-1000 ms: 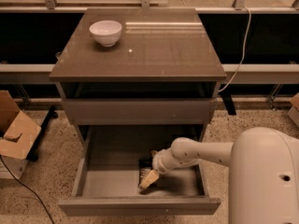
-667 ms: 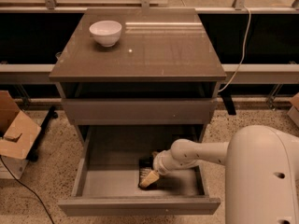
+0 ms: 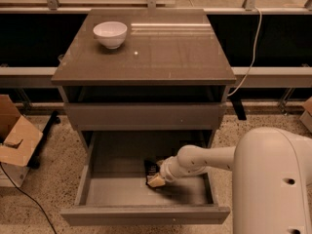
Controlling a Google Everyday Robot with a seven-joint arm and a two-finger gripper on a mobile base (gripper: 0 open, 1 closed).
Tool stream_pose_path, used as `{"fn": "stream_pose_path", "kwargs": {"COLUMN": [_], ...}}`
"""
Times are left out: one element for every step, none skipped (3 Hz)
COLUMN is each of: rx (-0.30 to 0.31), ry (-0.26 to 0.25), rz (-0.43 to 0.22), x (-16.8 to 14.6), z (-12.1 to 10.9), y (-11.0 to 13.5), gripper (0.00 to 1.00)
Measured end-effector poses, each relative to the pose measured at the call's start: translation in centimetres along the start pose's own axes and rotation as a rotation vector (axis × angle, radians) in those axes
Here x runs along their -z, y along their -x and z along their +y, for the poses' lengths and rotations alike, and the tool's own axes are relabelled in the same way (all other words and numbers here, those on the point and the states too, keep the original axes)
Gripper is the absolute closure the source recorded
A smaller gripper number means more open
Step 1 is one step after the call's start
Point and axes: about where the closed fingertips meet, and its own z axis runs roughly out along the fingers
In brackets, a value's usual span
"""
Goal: Pick rxbar chocolate from middle drawer and place on counter
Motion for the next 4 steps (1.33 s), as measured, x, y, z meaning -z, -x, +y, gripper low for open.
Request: {"fn": "stream_pose_path", "kwargs": {"rx": [0.0,0.0,-0.005,0.007], "ry": [0.0,0.0,-0.024,-0.016], "rz": [0.0,0.0,-0.092,-0.177], "x": [0.3,0.4,2.9,5.5], "z": [0.0,0.0,0.1,0.7], "y": [0.2,0.3,2.3,4.0], "gripper": [0.96,1.0,1.0,1.0]}}
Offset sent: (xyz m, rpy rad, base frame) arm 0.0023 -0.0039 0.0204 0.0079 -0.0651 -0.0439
